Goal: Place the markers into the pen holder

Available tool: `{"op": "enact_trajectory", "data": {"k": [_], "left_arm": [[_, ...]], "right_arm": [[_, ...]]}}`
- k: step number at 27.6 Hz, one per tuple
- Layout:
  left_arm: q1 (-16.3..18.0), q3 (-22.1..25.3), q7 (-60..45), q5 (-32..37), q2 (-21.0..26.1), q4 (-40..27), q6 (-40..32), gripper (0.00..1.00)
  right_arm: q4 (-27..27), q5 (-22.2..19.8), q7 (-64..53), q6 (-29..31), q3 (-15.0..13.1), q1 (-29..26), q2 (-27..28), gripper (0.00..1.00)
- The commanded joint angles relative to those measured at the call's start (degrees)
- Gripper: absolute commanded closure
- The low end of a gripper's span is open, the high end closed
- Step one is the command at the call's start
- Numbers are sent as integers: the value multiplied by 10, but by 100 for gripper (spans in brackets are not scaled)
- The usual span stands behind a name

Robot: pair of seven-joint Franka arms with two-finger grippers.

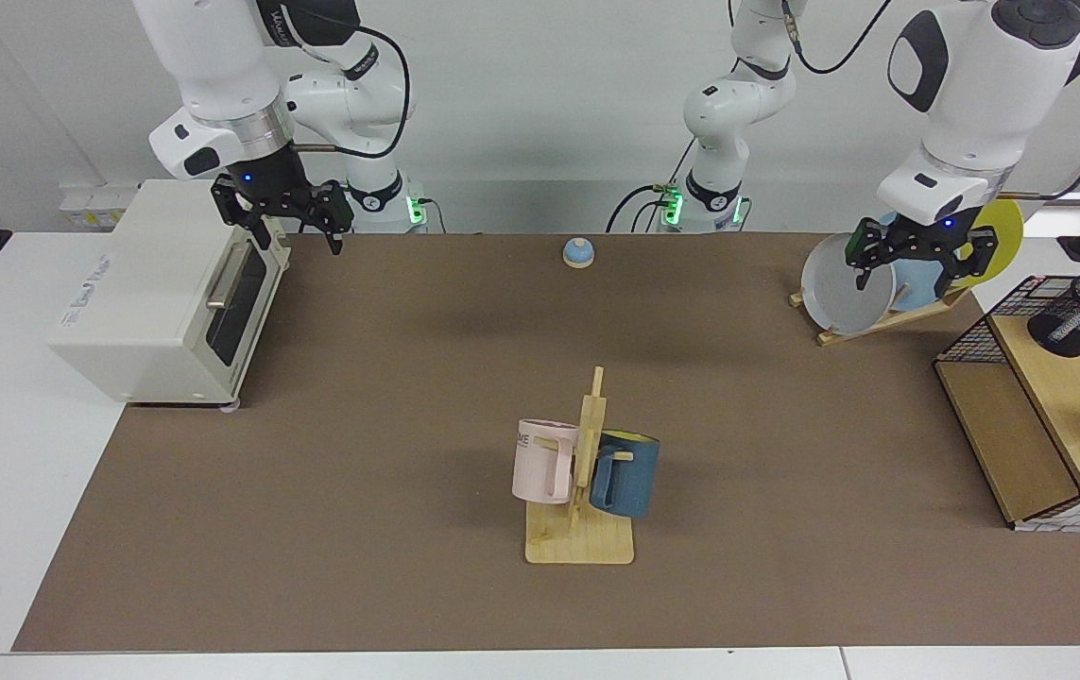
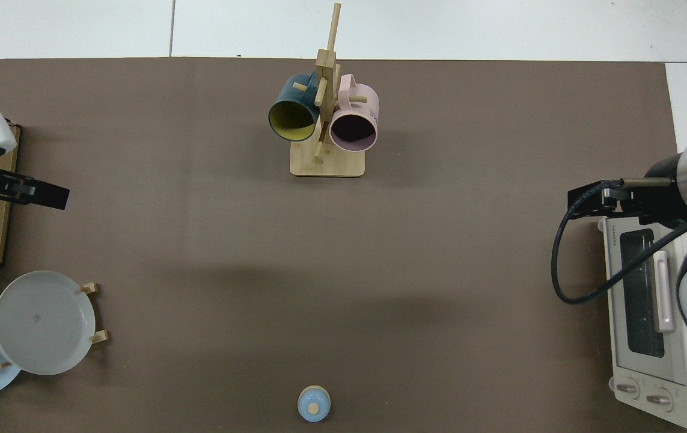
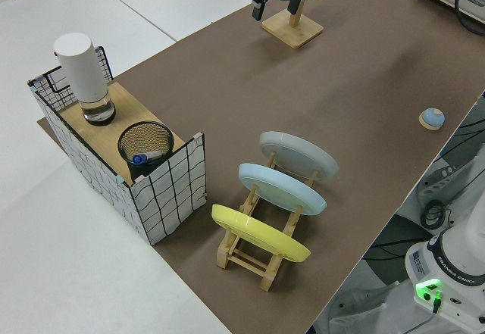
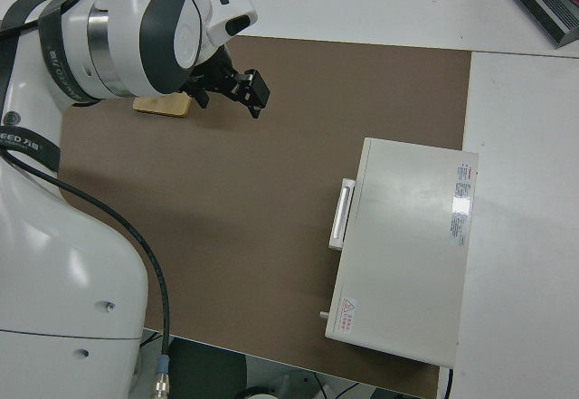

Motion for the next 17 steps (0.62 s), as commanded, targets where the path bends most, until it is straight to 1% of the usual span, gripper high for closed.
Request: {"op": "enact_trajectory", "data": {"k": [1,4,7,10,17], "left_arm": [[-2,-12,-118,-38,-4,24,-47,0],[-1,-20,-169,-58,-4,44,-72,0],[-2,-20,-198,-63,-7,48,-90,0],[-2,-23,-198,-64,-18,47,-90,0],[-3,-21,-196,-63,-21,47,-90,0]], "right_arm": [[-10,7,-9,3,8,-13,-8,0],[-10,7,-9,3,8,-13,-8,0],[-10,7,-9,3,8,-13,-8,0],[-10,7,-9,3,8,-13,-8,0],[-10,7,-9,3,8,-13,-8,0]]}}
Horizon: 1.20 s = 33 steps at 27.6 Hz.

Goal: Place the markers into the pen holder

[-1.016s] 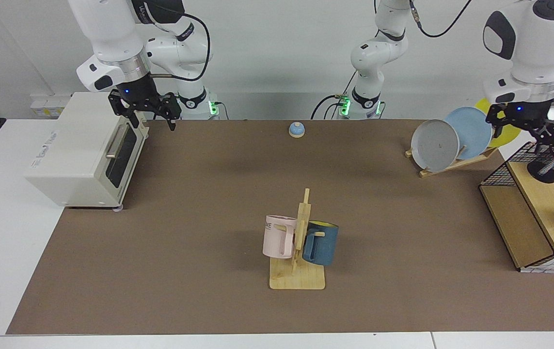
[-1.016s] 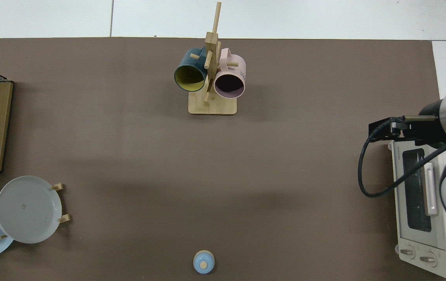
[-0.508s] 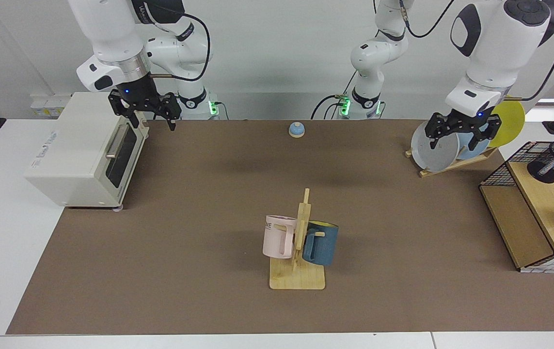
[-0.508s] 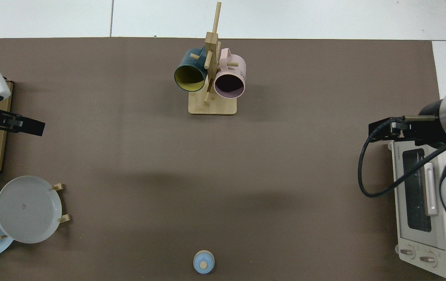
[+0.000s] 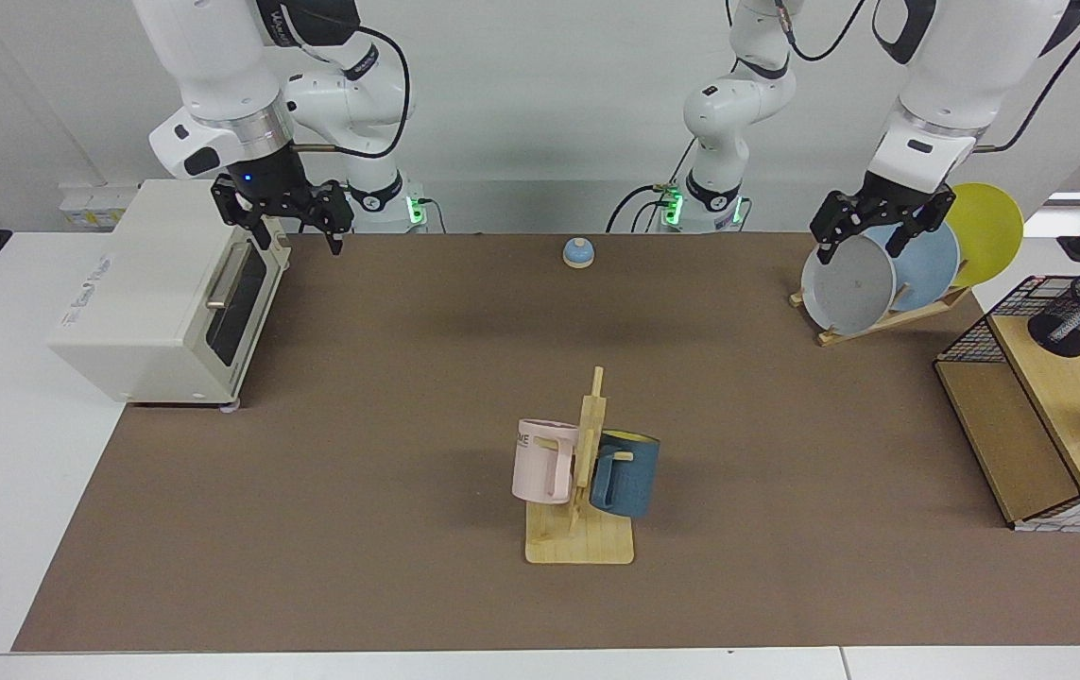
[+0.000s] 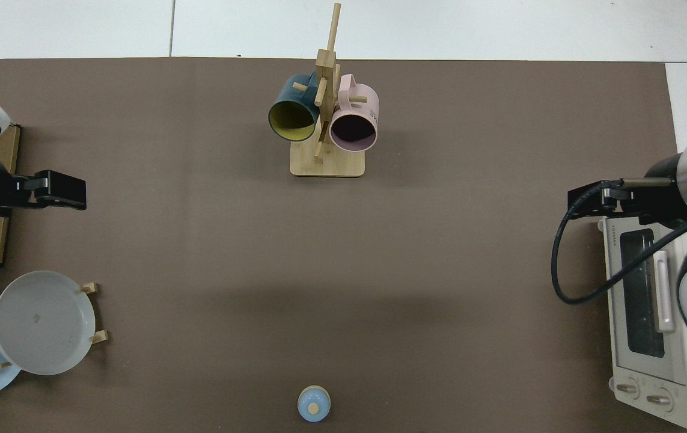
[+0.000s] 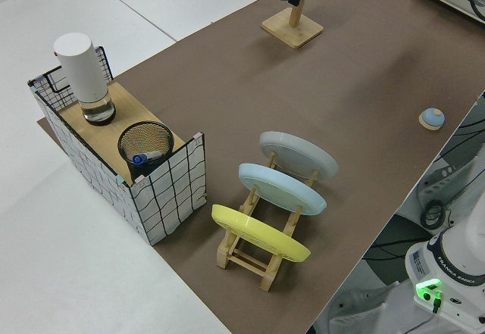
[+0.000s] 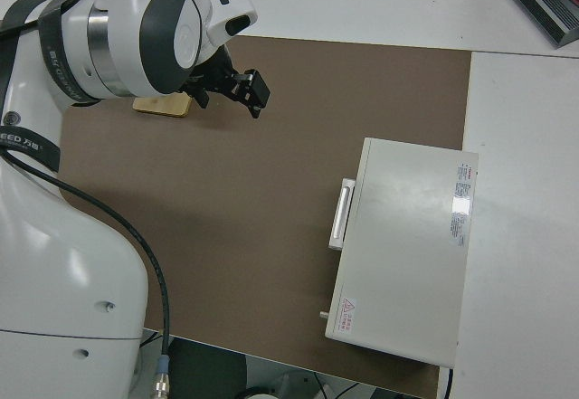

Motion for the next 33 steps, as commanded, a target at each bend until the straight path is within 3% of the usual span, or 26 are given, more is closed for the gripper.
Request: {"op": "enact_trajectory", "data": {"k": [1,4,10,13,23,27,33], "left_arm": [[-6,6,-7,-9,-4,4,-10,0],[-57,43,-8,-12,-4,4,-11,0],[-237,225,-9,-15,-5,4,-9,0],[-300,291,-4,-19,-5,4,-4,0],[-312,303,3,-27,3,5,11,0],[-332,313,22,-21,-1,2,27,0],[-320,314,35,-25,-4,0,35,0]], "right_arm": [[-10,7,-9,3,8,-13,-8,0],[-10,7,-9,3,8,-13,-8,0],[-10,7,-9,3,8,-13,-8,0],[-10,7,-9,3,8,-13,-8,0],[-10,7,-9,3,8,-13,-8,0],[-10,7,-9,3,8,-13,-8,0],[-10,7,-9,3,8,-13,-8,0]]}}
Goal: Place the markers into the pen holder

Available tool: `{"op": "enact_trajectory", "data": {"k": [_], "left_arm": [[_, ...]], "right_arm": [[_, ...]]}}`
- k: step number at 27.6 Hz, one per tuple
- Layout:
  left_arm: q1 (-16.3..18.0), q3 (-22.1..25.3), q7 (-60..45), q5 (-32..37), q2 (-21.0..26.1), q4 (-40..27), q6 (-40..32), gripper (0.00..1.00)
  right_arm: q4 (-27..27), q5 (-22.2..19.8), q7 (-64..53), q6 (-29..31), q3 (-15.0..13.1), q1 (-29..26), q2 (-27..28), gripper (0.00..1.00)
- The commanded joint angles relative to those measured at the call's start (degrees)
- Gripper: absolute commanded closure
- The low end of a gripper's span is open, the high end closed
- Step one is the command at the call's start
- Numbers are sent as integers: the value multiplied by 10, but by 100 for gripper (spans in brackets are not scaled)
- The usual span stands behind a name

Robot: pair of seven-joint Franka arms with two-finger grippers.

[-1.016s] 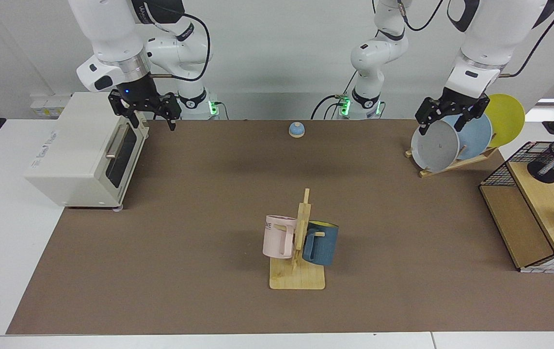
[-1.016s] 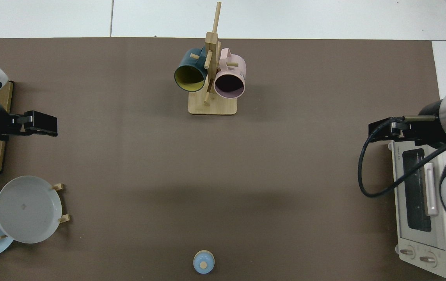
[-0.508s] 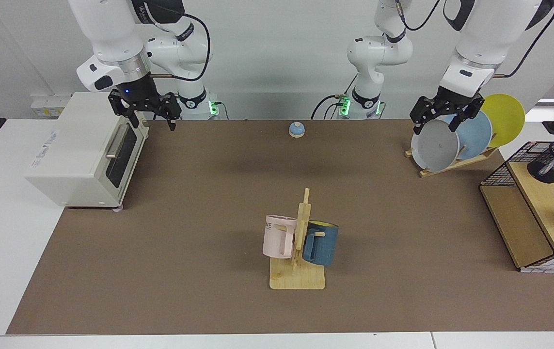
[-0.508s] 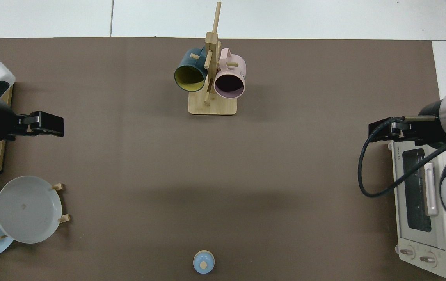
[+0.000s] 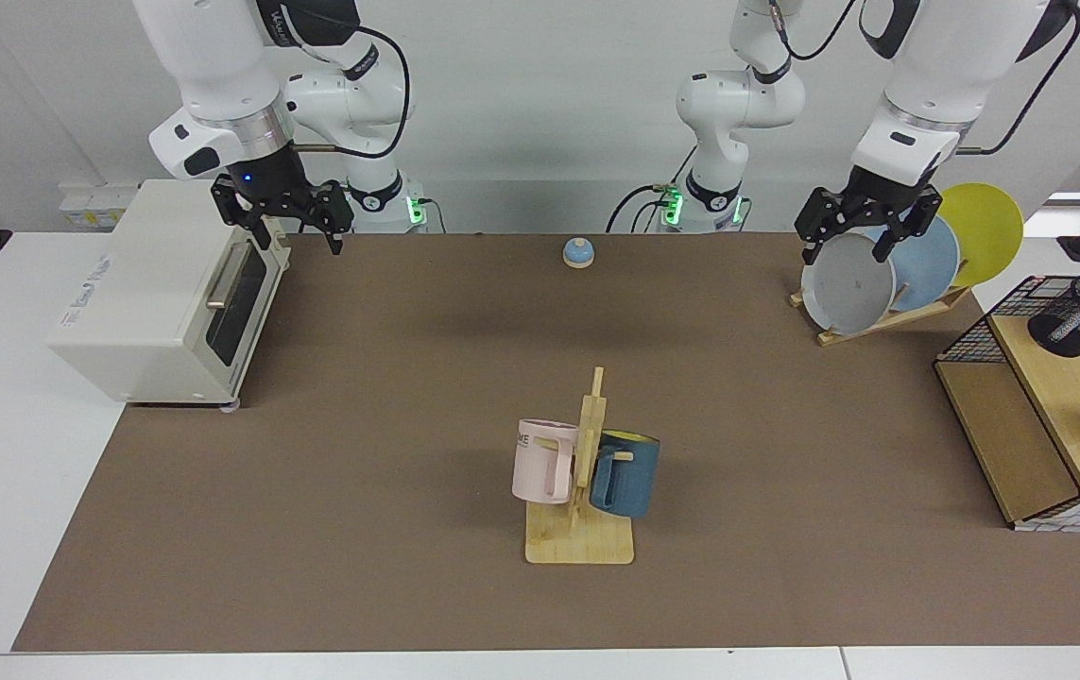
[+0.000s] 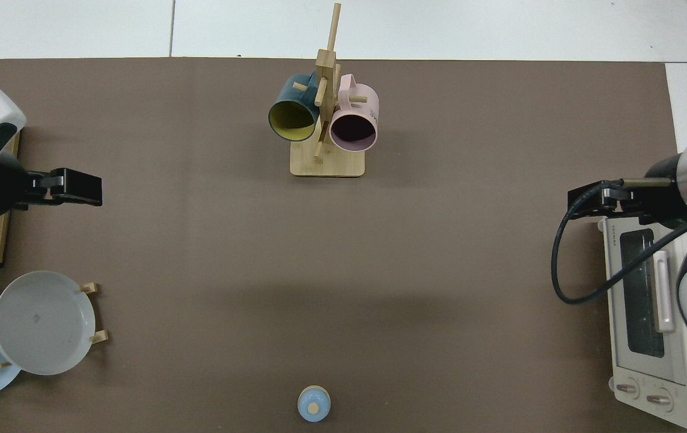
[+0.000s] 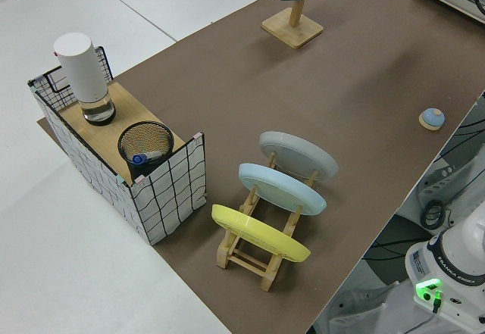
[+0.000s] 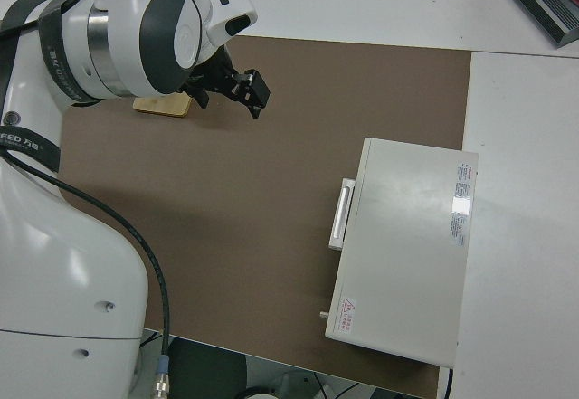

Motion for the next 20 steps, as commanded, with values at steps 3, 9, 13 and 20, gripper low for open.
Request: {"op": "enact_trajectory", "data": {"k": [3,9,13,20], "left_arm": [[-8,17,19,-8,-3,-2,10,0],[-9,17,20,-8,-3,-4,9,0],[-8,17,20,-8,-3,-4,8,0],[-9,17,20,-8,-4,-4,4,0]], "right_arm": [[-10,7,-9,3,8,-13,-8,0],[-10,7,-9,3,8,-13,-8,0],[-10,7,-9,3,8,-13,-8,0],[-10,7,-9,3,8,-13,-8,0]]}}
